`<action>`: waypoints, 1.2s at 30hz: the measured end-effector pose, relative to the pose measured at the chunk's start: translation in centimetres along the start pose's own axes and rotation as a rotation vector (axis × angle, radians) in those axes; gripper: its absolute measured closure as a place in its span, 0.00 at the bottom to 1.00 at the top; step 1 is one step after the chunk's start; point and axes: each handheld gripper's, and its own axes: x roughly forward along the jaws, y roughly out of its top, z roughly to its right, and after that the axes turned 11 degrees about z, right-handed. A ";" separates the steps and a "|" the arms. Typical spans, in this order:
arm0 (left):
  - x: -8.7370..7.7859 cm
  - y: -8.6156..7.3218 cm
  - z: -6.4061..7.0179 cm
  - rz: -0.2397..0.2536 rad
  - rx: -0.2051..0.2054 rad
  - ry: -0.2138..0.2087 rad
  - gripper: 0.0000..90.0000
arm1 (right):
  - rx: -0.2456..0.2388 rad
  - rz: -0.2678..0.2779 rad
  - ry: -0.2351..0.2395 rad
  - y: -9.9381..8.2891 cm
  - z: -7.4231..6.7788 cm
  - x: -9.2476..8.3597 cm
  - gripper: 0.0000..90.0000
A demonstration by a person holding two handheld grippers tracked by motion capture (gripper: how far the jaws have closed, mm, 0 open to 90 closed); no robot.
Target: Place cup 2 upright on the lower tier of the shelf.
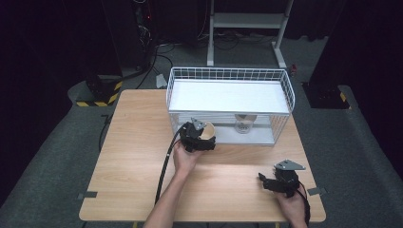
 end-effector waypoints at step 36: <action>2.2 0.3 -0.8 0.045 -0.008 0.050 0.10 | 0.000 -0.002 0.000 0.0 0.0 0.0 0.25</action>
